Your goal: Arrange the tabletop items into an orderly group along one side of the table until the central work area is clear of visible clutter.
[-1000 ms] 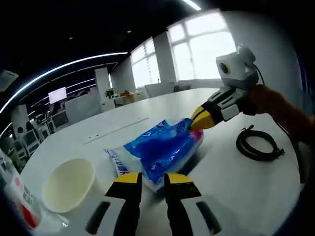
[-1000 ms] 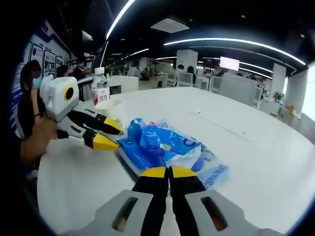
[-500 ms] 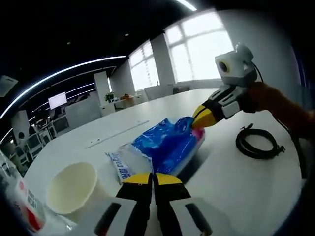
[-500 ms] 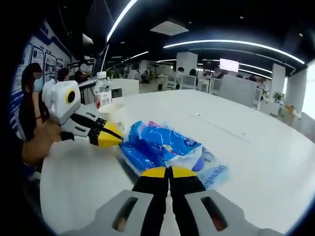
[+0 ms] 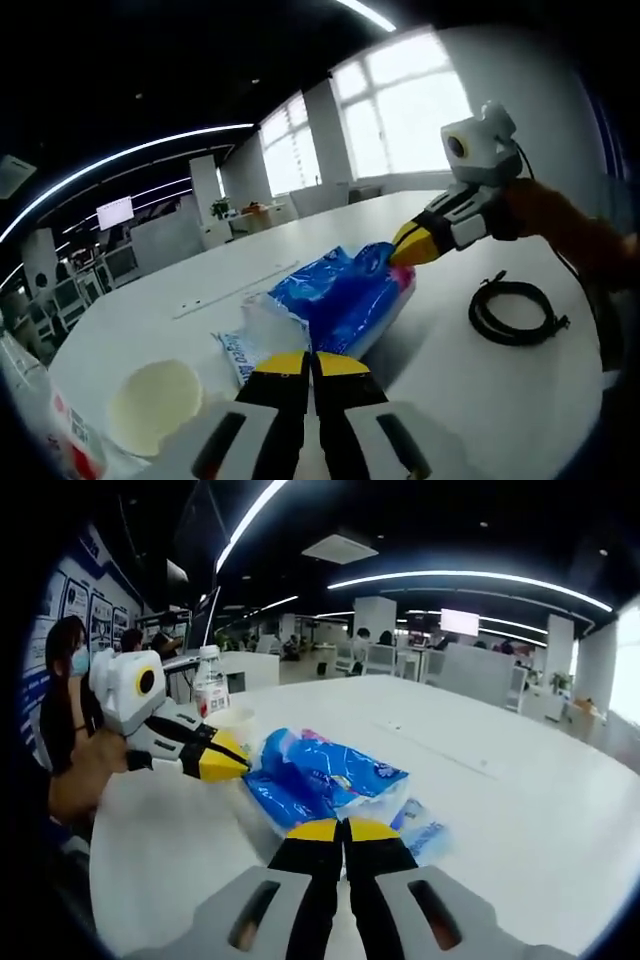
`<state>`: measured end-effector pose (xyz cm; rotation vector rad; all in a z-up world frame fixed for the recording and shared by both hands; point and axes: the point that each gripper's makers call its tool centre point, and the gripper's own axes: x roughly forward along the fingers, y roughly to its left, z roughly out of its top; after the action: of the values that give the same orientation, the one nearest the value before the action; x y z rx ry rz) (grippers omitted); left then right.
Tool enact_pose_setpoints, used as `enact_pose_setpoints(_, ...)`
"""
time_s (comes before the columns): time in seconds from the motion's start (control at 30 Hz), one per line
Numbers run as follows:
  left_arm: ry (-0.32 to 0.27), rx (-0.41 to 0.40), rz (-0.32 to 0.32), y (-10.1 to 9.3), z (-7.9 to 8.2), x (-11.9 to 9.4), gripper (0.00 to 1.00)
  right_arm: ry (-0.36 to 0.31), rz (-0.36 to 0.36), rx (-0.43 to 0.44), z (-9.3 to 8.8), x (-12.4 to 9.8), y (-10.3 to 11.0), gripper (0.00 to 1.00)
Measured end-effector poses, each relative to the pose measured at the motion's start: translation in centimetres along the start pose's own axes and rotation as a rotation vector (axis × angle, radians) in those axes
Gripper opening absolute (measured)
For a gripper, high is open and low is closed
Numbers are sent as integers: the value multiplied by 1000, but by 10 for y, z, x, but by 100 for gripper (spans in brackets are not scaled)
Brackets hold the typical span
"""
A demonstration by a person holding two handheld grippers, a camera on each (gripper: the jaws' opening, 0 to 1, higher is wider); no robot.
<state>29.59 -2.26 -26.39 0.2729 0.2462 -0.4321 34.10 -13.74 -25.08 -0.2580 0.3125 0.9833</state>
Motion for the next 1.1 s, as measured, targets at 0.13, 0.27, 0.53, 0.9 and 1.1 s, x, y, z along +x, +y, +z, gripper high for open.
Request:
enact_pose_setpoints(0.13, -19, 9, 1, 1, 12, -1, 0, -18, -8, -8, 9, -6, -3, 0)
enact_pose_setpoints(0.27, -34, 20, -1, 2, 21, -2, 0, -31, -12, -10, 15, -11, -4, 0)
enact_pose_setpoints(0.53, -58, 20, -33, -8, 38, 3, 0, -41, -36, -9, 15, -26, -15, 0)
enact_pose_setpoints(0.9, -75, 45, -72, -28, 56, 14, 0, -49, -77, 2, 9, -53, -27, 0)
enact_pose_setpoints(1.1, -86, 61, -92, -43, 65, 20, 0, -56, -98, 13, 6, -68, -37, 0)
